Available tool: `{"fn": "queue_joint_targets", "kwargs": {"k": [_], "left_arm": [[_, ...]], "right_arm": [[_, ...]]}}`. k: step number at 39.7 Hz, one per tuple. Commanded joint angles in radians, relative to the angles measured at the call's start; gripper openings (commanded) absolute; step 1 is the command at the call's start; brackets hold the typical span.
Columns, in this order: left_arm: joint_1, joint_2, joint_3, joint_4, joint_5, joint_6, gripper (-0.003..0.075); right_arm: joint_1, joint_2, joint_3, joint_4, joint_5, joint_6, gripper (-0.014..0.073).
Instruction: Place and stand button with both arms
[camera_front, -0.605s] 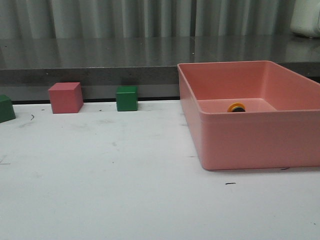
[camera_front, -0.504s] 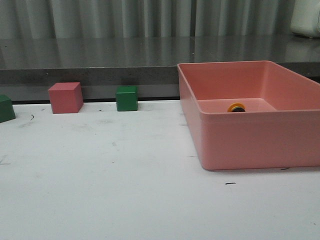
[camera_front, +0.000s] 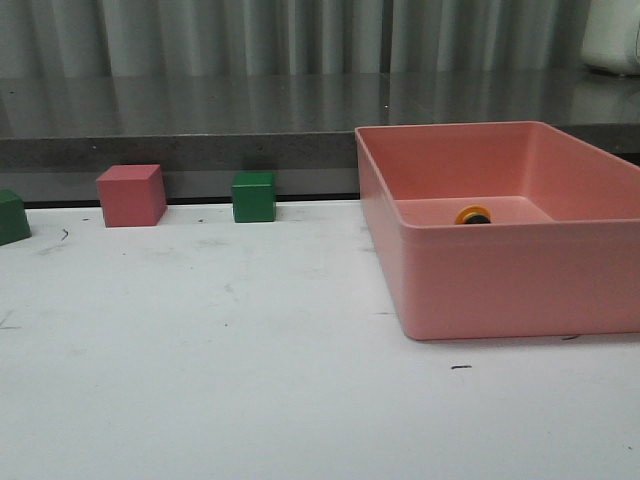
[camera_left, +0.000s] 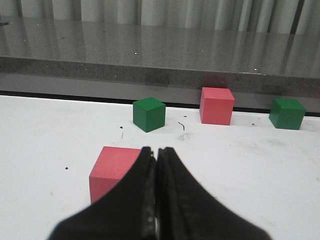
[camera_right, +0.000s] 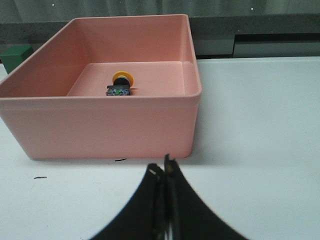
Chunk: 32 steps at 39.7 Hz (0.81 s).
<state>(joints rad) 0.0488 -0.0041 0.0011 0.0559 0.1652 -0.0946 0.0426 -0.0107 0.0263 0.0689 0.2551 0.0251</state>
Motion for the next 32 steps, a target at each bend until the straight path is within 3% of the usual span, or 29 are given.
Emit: {"fn": "queue_joint_targets", "kwargs": {"k": [1, 19, 32], "left_arm": [[0.002, -0.023, 0.011, 0.0, -0.079, -0.002, -0.002], [0.002, -0.023, 0.011, 0.0, -0.096, -0.002, -0.002], [0.006, -0.023, 0.001, -0.002, -0.442, -0.002, -0.002]], "right_arm": [[-0.007, -0.018, -0.004, 0.005, -0.089, -0.005, -0.007], [-0.007, -0.018, -0.004, 0.005, -0.147, -0.005, -0.007], [-0.007, -0.018, -0.043, 0.005, -0.232, -0.005, -0.007]]}}
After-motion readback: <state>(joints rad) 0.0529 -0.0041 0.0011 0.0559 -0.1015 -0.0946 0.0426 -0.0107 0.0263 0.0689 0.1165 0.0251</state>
